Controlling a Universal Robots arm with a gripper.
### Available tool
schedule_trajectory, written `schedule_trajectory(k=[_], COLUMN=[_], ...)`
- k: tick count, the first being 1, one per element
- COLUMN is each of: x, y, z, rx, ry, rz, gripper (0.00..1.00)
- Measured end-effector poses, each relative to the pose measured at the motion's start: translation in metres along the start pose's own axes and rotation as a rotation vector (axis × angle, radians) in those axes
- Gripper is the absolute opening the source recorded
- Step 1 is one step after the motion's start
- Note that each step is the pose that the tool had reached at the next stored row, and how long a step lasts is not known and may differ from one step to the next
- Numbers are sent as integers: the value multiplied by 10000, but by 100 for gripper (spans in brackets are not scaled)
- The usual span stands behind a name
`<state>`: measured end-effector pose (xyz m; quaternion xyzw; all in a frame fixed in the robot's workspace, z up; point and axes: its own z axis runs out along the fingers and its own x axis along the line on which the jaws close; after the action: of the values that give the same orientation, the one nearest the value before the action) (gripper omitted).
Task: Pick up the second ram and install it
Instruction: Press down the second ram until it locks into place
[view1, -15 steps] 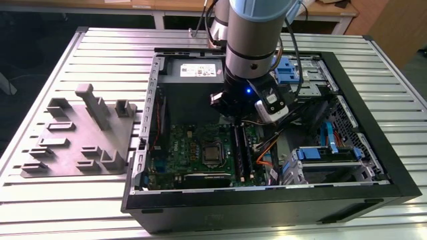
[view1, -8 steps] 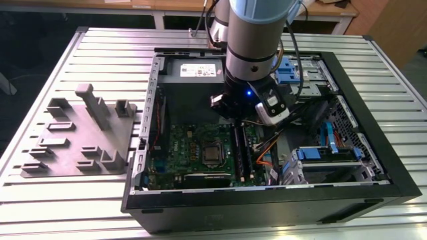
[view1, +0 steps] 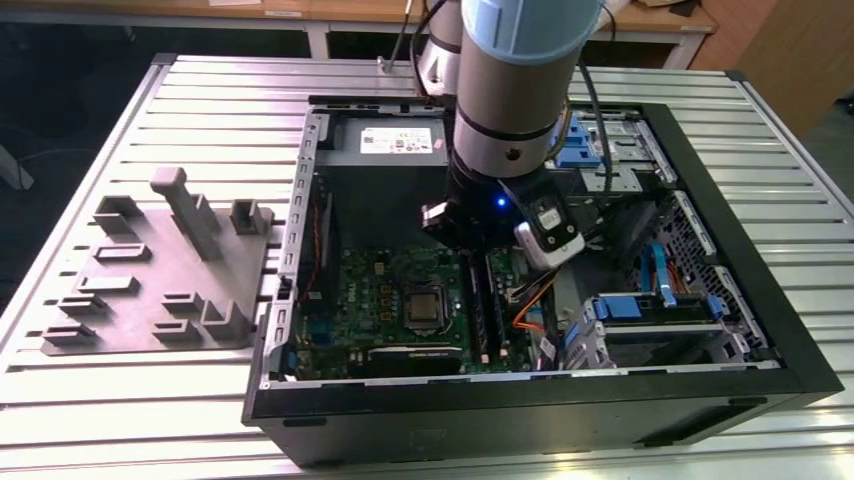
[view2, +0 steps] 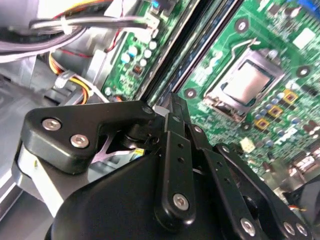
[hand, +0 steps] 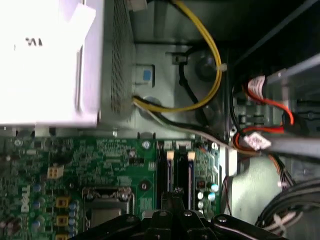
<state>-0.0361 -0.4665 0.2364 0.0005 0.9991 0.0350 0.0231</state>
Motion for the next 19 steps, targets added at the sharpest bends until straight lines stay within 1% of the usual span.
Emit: schedule_trajectory(k=[14,19], x=[-1,-1], y=[-461,-571], z=[-30,-38], rx=[16,42], ry=[-1,0], rz=[-1,-3], gripper=[10,10])
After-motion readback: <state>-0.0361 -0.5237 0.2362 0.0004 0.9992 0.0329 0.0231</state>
